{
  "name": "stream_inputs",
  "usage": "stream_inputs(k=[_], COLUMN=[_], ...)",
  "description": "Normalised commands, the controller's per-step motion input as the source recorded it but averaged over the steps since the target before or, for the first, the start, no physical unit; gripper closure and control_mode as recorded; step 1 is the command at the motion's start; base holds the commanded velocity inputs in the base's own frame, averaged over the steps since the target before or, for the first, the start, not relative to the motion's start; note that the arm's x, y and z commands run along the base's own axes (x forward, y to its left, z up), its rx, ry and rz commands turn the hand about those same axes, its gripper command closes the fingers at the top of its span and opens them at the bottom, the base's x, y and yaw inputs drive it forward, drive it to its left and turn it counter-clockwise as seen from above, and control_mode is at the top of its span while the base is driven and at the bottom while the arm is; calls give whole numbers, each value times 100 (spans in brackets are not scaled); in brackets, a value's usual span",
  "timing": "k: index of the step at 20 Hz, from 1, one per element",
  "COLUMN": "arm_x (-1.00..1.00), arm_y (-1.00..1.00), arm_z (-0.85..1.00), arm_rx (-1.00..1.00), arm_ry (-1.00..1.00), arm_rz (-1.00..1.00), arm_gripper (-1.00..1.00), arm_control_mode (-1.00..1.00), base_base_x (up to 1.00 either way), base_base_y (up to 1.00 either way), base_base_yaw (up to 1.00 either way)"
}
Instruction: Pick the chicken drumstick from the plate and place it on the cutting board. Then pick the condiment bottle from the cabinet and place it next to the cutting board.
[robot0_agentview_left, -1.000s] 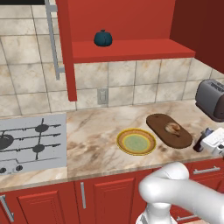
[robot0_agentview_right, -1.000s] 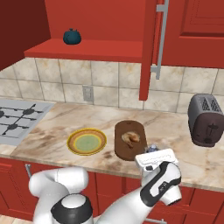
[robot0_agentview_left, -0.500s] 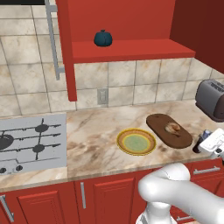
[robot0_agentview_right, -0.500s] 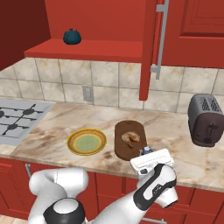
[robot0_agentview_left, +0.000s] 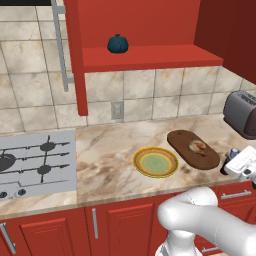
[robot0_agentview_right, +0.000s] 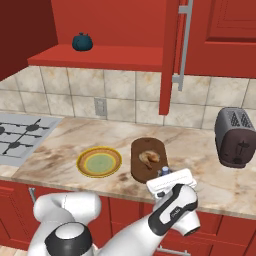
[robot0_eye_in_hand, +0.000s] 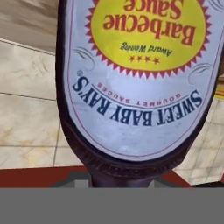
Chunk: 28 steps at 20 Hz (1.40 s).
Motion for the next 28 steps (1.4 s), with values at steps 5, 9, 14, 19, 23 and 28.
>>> stream_inputs(k=[5, 9, 14, 19, 23, 28], arm_x=[10, 14, 2, 0, 0, 0], arm_y=[0, 0, 0, 0, 0, 0], arm_z=[-12, -10, -10, -16, -17, -12], arm_rx=[0, 0, 0, -1, -1, -1], arm_ry=[0, 0, 0, 0, 0, 0], arm_rz=[-2, -2, -1, 0, 0, 0], arm_gripper=[100, 100, 100, 100, -100, -100], arm_control_mode=[-100, -100, -100, -100, -100, -100], base_base_x=[0, 0, 0, 0, 0, 0], base_base_y=[0, 0, 0, 0, 0, 0], base_base_yaw=[0, 0, 0, 0, 0, 0])
